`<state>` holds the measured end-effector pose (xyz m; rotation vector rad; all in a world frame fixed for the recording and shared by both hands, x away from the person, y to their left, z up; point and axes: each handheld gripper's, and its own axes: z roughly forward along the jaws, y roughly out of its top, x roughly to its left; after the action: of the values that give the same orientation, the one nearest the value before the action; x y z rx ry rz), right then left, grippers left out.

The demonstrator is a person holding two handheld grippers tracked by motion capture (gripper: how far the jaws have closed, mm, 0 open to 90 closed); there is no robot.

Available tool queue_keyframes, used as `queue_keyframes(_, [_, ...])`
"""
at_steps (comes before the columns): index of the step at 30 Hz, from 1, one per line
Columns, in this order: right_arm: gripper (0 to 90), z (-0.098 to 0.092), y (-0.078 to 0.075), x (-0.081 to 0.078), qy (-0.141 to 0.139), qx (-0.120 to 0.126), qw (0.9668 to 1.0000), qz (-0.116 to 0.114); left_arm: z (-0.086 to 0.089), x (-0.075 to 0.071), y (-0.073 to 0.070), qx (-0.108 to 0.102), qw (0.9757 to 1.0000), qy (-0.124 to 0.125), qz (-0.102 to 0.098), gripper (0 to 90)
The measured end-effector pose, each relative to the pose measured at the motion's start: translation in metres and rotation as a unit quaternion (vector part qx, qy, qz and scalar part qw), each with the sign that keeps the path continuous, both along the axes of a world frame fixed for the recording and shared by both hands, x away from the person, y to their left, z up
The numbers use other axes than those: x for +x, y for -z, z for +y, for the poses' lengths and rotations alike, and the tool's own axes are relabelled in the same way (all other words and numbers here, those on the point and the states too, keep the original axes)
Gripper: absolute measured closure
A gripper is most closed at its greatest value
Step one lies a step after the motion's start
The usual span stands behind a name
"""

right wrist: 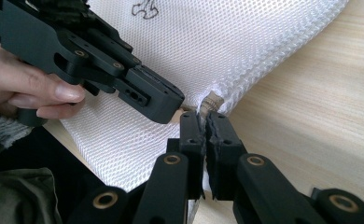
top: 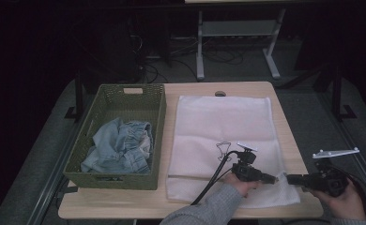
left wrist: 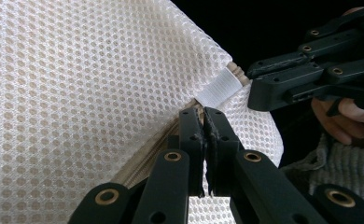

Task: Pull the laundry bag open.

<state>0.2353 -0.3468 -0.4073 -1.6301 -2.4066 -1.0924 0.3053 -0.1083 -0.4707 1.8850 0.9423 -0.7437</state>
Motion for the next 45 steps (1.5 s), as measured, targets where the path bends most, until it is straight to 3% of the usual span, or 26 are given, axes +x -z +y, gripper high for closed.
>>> queue_keyframes(2, [85.3, 0.0, 0.0, 0.0, 0.0, 0.0, 1.0, 0.0, 0.0, 0.0, 0.002, -0.007, 1.0, 0.0, 0.004, 85.6])
queue_keyframes(5, [85.3, 0.0, 0.001, 0.0, -0.002, -0.001, 1.0, 0.002, -0.003, -0.002, 0.006, -0.015, 0.9996, 0.01, 0.024, 74.2])
queue_keyframes(8, [85.4, 0.001, 0.001, 0.0, -0.003, -0.003, 1.0, 0.003, -0.005, -0.004, 0.008, -0.01, 0.9994, 0.016, 0.028, 70.7])
queue_keyframes(11, [85.3, 0.002, 0.001, 0.001, -0.005, -0.003, 1.0, 0.003, -0.004, -0.003, 0.009, -0.01, 0.9995, 0.004, 0.028, 74.2])
queue_keyframes(12, [85.3, 0.001, 0.001, 0.0, -0.005, 0.0, 1.0, 0.004, -0.004, -0.002, 0.008, -0.003, 0.9999, -0.002, 0.012, 83.0])
queue_keyframes(13, [85.3, 0.0, 0.002, 0.0, -0.004, 0.002, 1.0, 0.005, -0.004, -0.002, 0.008, -0.003, 0.9999, -0.002, 0.012, 85.4])
queue_keyframes(15, [85.0, -0.002, 0.003, 0.001, -0.004, 0.005, 1.0, 0.008, -0.004, -0.004, 0.007, 0.003, 1.0, 0.0, -0.004, 86.5])
queue_keyframes(20, [83.1, -0.004, 0.005, 0.001, -0.004, 0.009, 0.9999, 0.014, -0.004, -0.004, 0.006, 0.003, 0.9999, 0.002, -0.01, 86.7])
queue_keyframes(23, [78.2, -0.006, 0.007, 0.001, -0.004, 0.02, 0.9996, 0.019, -0.003, -0.004, 0.004, 0.0, 0.9999, 0.004, -0.013, 86.7])
queue_keyframes(24, [68.3, -0.008, 0.01, 0.002, -0.003, 0.037, 0.9991, 0.023, -0.002, -0.004, 0.004, -0.001, 0.9999, 0.006, -0.009, 86.7])
queue_keyframes(27, [61.3, -0.011, 0.014, 0.003, 0.004, 0.052, 0.9983, 0.026, -0.001, -0.007, -0.001, -0.005, 0.9998, 0.015, -0.016, 86.9])
queue_keyframes(33, [49.6, -0.015, 0.032, 0.009, 0.012, 0.09, 0.9944, 0.055, 0.005, -0.006, -0.009, -0.015, 0.9994, 0.014, -0.027, 87.0])
queue_keyframes(36, [49.8, -0.015, 0.036, 0.011, 0.009, 0.11, 0.9918, 0.064, 0.006, -0.007, -0.01, -0.016, 0.9993, 0.015, -0.03, 87.0])
queue_keyframes(38, [55.0, -0.015, 0.039, 0.012, 0.007, 0.13, 0.9893, 0.067, 0.006, -0.007, -0.01, -0.014, 0.9993, 0.017, -0.031, 87.0])
queue_keyframes(40, [57.5, -0.015, 0.038, 0.012, 0.007, 0.129, 0.9895, 0.065, 0.006, -0.007, -0.01, -0.013, 0.9993, 0.018, -0.031, 87.0])
queue_keyframes(43, [70.6, -0.012, 0.035, 0.012, 0.003, 0.121, 0.9908, 0.061, 0.004, -0.008, -0.009, -0.005, 0.9992, 0.017, -0.035, 86.9])
queue_keyframes(45, [78.5, -0.009, 0.033, 0.012, -0.002, 0.113, 0.992, 0.056, 0.002, -0.011, -0.009, 0.009, 0.9982, 0.008, -0.059, 87.0])
